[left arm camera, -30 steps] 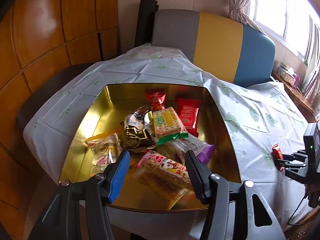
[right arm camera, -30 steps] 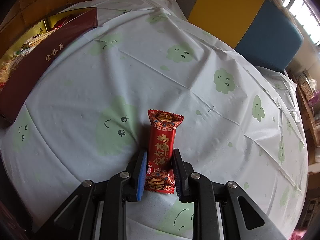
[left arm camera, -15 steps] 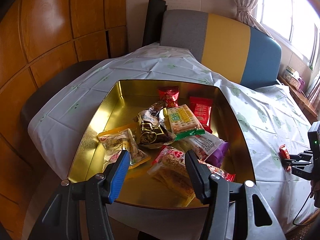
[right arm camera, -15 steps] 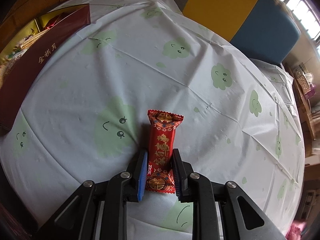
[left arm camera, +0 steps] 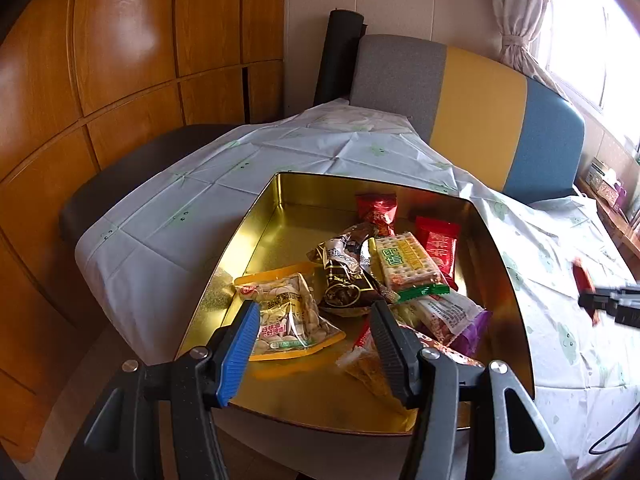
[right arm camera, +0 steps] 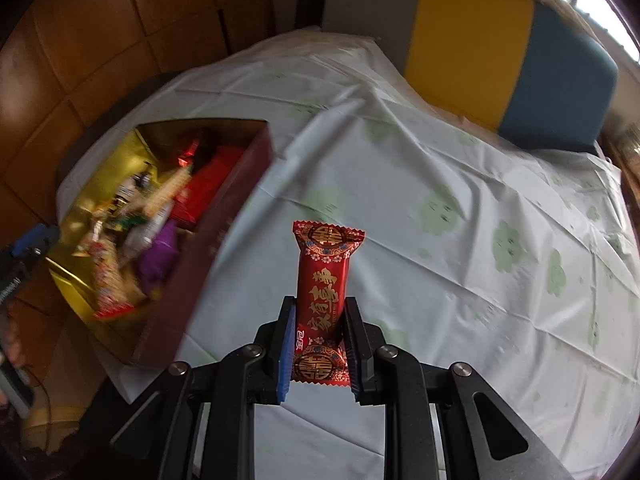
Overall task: Organize snacks
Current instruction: 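Lower the red candy bar into the gold tray and open the right tool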
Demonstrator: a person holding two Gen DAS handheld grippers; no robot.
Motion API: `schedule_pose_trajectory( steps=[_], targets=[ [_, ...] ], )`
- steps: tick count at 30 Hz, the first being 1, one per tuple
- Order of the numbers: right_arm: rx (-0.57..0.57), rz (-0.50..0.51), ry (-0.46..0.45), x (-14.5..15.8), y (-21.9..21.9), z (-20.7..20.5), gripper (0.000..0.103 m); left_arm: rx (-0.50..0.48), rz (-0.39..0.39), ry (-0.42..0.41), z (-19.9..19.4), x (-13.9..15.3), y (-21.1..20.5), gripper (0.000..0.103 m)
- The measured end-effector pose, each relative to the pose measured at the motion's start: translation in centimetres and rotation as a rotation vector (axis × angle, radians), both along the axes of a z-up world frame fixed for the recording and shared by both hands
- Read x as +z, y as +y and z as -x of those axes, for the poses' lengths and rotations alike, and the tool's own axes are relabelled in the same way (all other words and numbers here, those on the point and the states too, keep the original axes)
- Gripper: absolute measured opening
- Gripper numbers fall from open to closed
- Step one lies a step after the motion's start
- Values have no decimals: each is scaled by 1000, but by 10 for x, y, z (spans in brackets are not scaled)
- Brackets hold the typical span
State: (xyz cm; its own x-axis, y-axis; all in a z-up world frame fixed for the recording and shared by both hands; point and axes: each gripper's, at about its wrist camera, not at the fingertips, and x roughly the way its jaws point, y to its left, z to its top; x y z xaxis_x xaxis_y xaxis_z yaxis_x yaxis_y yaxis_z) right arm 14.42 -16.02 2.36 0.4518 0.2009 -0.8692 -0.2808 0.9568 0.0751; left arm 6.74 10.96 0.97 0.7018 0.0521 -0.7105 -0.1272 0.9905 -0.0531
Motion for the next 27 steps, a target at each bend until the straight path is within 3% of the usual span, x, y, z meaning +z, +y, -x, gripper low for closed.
schedule_pose_trajectory(
  steps=[5,13,20,27],
  targets=[
    [96,-43,-21,12,70,-16,22,7,-1,-8,0,1,3,58],
    [129,3,34,-14,133,-60,22,29,7,-10,-2,1,10,58],
    [144,71,99,-45,151,-80,25,41,19,4,-6,-3,16,58],
    [171,66,71,-45,147,-69,28,41,20,7,-6,-4,16,57]
  ],
)
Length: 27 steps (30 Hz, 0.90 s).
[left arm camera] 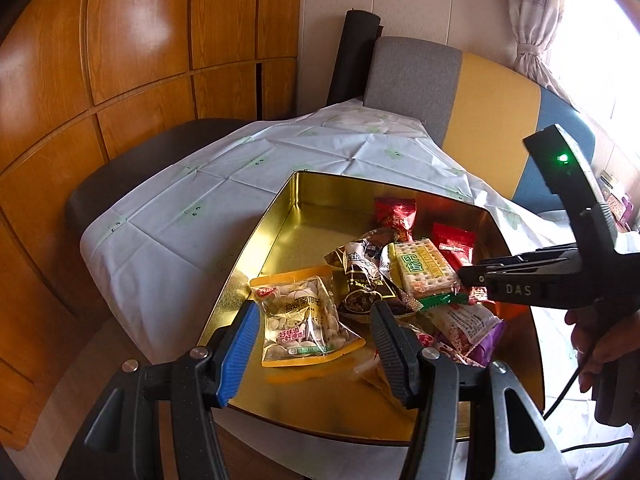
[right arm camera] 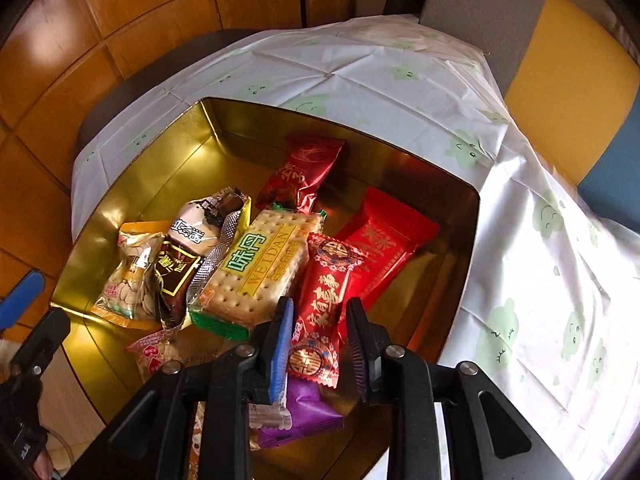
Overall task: Organize snacks
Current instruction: 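Lower the red candy bar into the gold tray and open the right tool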
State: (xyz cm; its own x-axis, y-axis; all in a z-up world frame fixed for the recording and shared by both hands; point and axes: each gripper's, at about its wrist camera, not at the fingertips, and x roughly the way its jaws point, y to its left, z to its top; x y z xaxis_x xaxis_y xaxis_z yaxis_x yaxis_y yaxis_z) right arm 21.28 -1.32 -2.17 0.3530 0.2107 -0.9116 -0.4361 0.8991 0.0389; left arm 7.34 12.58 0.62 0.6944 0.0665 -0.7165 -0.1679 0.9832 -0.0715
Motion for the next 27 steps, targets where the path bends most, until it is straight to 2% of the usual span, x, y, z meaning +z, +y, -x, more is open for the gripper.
schedule_pose_trajectory(
  steps=[4,10,22,27],
  targets=[
    [20,-14,-21,3,-3,10,28,-4,-5,0,0,0,-1,58],
    [45,15,-52,2,1,19,28,-14,-12,-4,4,1,-8,58],
    [-16,-86,-132,24,-17,50,28,-36,-27,-36,10,9,-21,58],
    [-84,-107,-192,31,-32,74,39,-47,-43,-64,16,14,-30,58]
  ],
)
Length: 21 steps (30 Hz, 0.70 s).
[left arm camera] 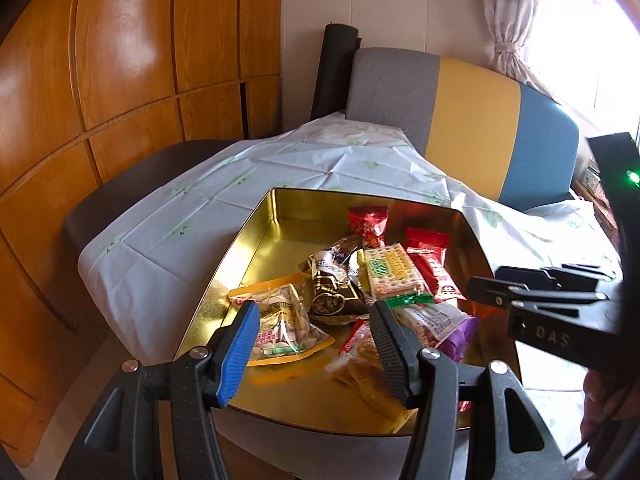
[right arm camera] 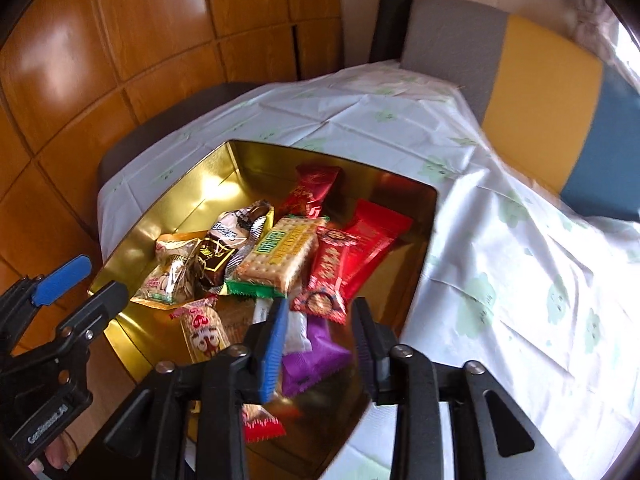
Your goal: Organize snacks
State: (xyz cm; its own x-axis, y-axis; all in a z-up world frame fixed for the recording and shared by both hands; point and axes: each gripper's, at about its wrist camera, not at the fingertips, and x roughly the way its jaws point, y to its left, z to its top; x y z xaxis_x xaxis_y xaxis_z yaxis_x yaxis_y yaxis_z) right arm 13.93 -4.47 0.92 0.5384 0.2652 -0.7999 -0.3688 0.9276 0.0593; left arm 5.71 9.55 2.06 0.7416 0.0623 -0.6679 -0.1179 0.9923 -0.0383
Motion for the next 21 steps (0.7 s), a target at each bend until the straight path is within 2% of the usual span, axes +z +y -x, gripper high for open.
schedule_pose_trajectory(
  steps=[4,7,12,14,17,21],
  targets=[
    [-58,-20,-49,5,-13,21,41,2,-7,-30,8,4,-6,58],
    [-104,-27,-93,8,-24,39,54,5,-15,-48,15,7,-10,58],
    [-172,-18,-146,5,-35,64,60,12,-30,-57,28,7,-16,58],
    [-197,-17,-157,2,-39,72,67,15,-51,-54,33,5,-21,59],
    [-226,-2,-165,-3,-41,78,68,5,-62,-48,40,0,-26,66],
    [-247,7,-167,-7,-44,83,72,10,-83,-70,48,-2,-32,66]
  ],
)
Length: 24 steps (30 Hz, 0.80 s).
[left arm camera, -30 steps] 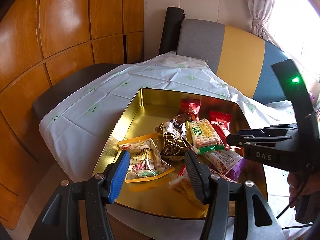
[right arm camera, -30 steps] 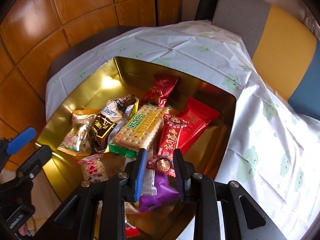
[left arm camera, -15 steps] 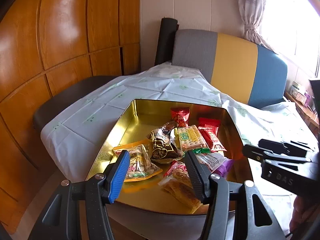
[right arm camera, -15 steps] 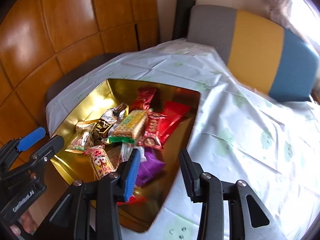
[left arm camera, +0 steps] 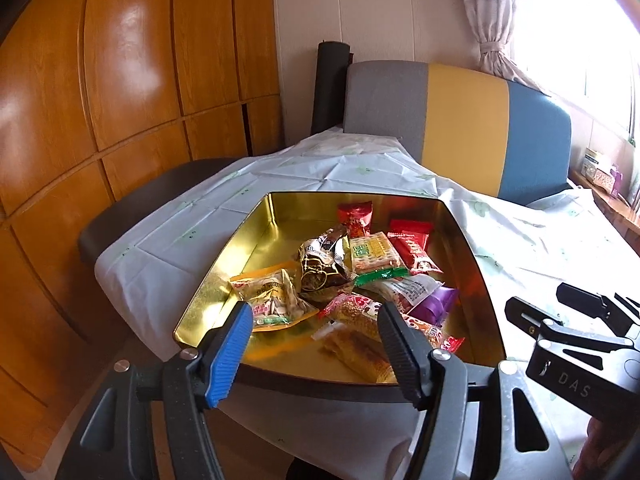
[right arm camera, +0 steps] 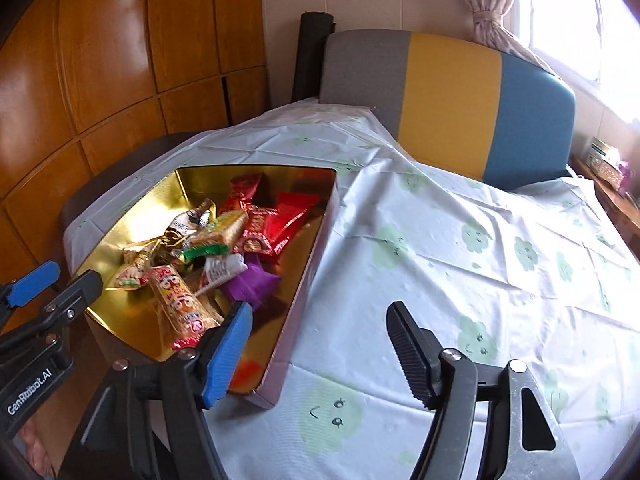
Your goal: Organize snacks
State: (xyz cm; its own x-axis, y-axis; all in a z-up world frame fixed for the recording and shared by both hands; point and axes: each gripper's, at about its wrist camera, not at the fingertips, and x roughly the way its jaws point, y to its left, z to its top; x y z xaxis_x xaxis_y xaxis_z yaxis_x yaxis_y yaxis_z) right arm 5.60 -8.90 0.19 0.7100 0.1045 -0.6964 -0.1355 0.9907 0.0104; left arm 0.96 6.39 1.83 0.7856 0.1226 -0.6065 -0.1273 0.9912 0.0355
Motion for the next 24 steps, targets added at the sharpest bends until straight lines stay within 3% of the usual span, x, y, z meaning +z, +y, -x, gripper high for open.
schedule_pose_trajectory(
  steps=[24],
  targets=[
    [-7,13,-23,-1,4,5,78,67,-16,-34,1,2,6,66]
  ],
)
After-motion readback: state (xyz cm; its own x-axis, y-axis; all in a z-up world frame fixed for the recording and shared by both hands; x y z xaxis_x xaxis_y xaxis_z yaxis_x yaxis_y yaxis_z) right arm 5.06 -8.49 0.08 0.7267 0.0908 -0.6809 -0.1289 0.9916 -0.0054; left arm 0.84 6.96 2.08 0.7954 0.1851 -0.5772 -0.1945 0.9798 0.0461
